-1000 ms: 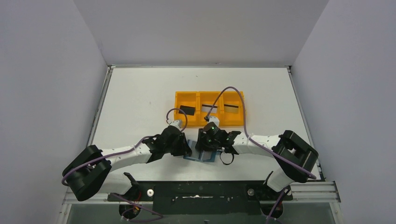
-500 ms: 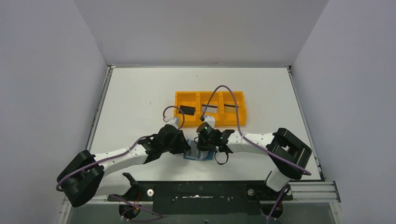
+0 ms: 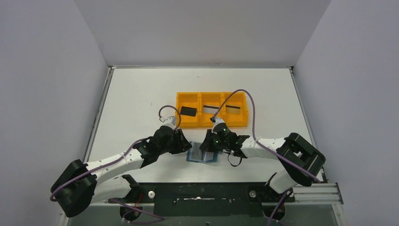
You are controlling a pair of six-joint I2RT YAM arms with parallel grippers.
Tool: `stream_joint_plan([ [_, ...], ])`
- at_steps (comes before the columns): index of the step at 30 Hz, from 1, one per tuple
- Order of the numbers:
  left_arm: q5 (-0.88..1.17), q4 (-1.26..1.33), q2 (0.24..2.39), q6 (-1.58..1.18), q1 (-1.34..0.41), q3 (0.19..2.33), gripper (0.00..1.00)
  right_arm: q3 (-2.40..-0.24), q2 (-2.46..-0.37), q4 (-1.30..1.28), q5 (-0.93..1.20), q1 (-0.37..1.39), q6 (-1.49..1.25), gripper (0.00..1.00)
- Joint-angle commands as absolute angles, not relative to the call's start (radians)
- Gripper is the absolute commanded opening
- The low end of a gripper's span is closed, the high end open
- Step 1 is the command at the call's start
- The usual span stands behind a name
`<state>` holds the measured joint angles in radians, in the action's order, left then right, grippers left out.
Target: Take the credit cards out of the card holder
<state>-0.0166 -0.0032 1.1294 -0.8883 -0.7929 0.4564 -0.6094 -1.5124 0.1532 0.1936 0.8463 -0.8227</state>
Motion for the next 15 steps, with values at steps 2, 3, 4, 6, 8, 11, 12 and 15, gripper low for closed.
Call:
stream_joint_plan([
  [2, 0.037, 0.116, 1.115, -0.900, -0.774, 0.456, 0.40, -0.569, -1.464, 0.357, 0.305, 0.827, -0.848, 0.00],
  [3, 0.048, 0.132, 1.121, -0.903, -0.772, 0.454, 0.41, -0.557, -1.462, 0.384, 0.318, 0.822, -0.860, 0.00],
  [4, 0.060, 0.148, 1.127, -0.906, -0.772, 0.453, 0.41, -0.547, -1.463, 0.404, 0.327, 0.815, -0.872, 0.00],
  [6, 0.074, 0.165, 1.141, -0.909, -0.770, 0.451, 0.42, -0.532, -1.461, 0.430, 0.336, 0.807, -0.884, 0.00],
  [8, 0.085, 0.179, 1.154, -0.910, -0.770, 0.450, 0.42, -0.523, -1.457, 0.434, 0.337, 0.803, -0.888, 0.00],
  [11, 0.115, 0.206, 1.184, -0.914, -0.766, 0.443, 0.43, -0.512, -1.441, 0.421, 0.322, 0.798, -0.888, 0.00],
  [12, 0.126, 0.212, 1.198, -0.916, -0.764, 0.443, 0.43, -0.508, -1.439, 0.422, 0.323, 0.795, -0.888, 0.00],
  [15, 0.157, 0.247, 1.240, -0.924, -0.762, 0.440, 0.43, -0.498, -1.434, 0.431, 0.327, 0.786, -0.892, 0.00],
])
